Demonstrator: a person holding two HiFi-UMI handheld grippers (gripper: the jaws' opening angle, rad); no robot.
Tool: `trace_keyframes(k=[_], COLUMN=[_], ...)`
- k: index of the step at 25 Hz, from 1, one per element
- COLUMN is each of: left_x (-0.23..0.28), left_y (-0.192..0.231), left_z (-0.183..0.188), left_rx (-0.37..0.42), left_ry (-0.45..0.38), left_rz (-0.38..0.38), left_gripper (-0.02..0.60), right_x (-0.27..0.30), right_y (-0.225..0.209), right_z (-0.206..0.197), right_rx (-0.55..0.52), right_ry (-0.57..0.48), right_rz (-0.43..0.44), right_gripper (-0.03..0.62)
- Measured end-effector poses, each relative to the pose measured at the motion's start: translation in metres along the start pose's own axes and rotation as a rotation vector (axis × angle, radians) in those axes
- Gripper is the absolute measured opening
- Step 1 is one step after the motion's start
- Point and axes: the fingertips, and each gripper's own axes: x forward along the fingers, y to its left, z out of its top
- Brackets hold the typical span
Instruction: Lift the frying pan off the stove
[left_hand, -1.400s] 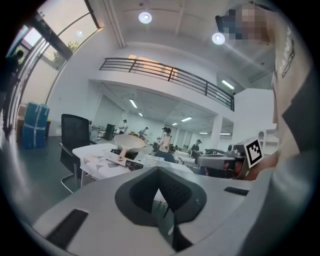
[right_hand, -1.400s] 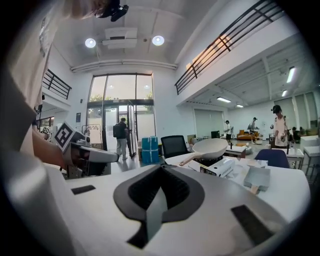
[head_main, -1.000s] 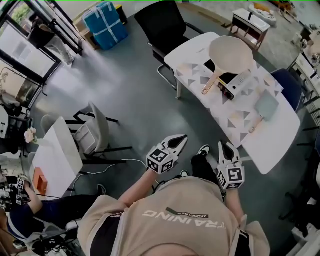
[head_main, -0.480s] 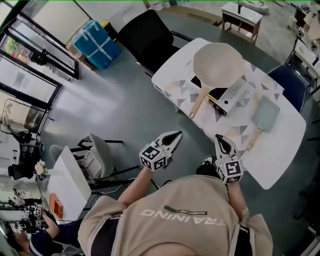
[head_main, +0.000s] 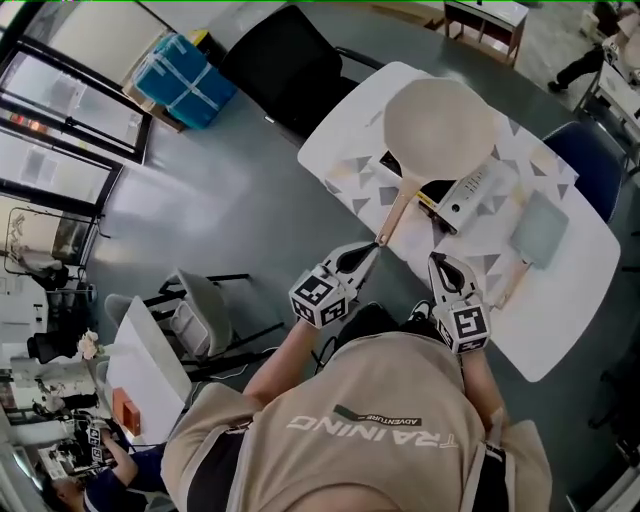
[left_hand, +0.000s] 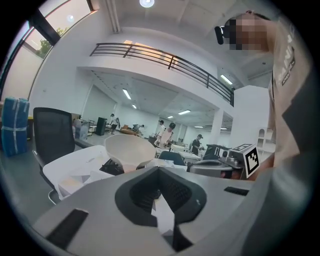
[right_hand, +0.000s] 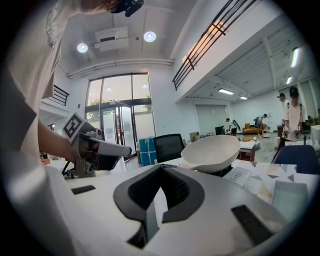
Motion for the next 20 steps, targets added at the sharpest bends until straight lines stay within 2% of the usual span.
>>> trace_keyframes(k=[5, 9, 13, 16, 18, 20], left_x=[0.022, 0.044, 0.067, 0.082, 0.091, 0.101], left_y=[0.029, 0.048, 0.064, 0.082, 0.093, 0.101], left_z=[0.002, 0.005, 0.018, 0.025, 0.027, 0.025], left_rx=[-0.028, -0.033, 0.039, 0.108, 0.123, 0.105], left_ry=[0.004, 0.022, 0.062, 0.100, 0.119, 0.139], left_rz=[-0.044, -0.123, -0.218, -0.236, -0.257, -0.293], left_gripper=[0.001, 0.002, 0.002, 0.002, 0.002, 0.002], right_x=[0.018, 0.034, 0.058, 0.081, 0.094, 0.103], right_y=[-0.006, -0.021, -0.030, -0.028, -0.029, -0.032], right_z=[-0.009, 0.001, 0.021, 0.032, 0.040, 0.045], right_rx=[0.009, 0.004, 0.024, 0.016, 0.006, 0.011], right_ry=[0.041, 0.051, 0.023, 0.018, 0.016, 0.013], right_rz=[-0.025, -0.112, -0.217, -0.255, -0.281, -0.319], right_gripper=[-0.003, -0.003, -0.003, -0.004, -0.003, -0.003])
